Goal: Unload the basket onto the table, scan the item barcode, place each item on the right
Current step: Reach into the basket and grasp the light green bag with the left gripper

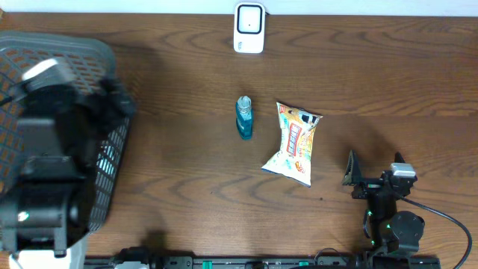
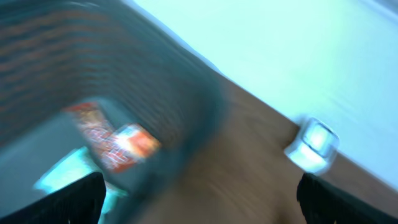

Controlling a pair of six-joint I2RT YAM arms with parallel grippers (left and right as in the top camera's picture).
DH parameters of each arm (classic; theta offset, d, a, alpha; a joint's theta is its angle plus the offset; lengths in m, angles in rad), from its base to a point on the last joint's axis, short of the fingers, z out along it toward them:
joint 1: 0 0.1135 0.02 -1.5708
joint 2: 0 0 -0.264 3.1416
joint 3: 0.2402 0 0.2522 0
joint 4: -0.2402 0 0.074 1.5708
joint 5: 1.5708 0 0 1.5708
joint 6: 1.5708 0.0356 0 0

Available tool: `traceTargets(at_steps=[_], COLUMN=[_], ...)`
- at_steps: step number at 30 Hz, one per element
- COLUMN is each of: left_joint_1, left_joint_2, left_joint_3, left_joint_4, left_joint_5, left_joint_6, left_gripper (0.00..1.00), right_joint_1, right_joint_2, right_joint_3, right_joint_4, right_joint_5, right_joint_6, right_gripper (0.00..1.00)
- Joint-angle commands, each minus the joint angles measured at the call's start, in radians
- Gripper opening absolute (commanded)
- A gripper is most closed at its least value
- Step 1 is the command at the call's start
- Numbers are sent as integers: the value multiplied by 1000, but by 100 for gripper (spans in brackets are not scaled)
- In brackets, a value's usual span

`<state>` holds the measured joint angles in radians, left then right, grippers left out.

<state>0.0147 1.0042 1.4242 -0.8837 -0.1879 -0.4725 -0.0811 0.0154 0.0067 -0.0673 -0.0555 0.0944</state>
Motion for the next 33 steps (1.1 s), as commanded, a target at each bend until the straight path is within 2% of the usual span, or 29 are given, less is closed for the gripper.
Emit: traceTargets(at_steps=[1,6,12,17,21,33], left_joint_1=[210,480,648,679,681,681], left_joint_2=[22,135,289,390,442,464], left_joint_3=[13,11,-22,-105,-213,-464], left_joint_4=[-59,-135,-179,-143,-37,205], left_joint_5=[68,248,316,323,392,417], left_joint_6=[-79,-109,-113,-99,-71,-75], left_gripper=[98,98,98,98,98,98], right_joint_1=[-3,-3,-3,-3,-3,-3], right_joint_2=[-4,-4,-4,-4,-4,-4], right_joint_3=[-1,-1,-1,-1,-1,-1], right_joint_4=[-4,-4,-4,-4,-4,-4], right_joint_5=[1,1,1,1,1,1], right_joint_6=[-6,-6,-6,-6,-6,-6], right_gripper=[99,99,99,99,99,99])
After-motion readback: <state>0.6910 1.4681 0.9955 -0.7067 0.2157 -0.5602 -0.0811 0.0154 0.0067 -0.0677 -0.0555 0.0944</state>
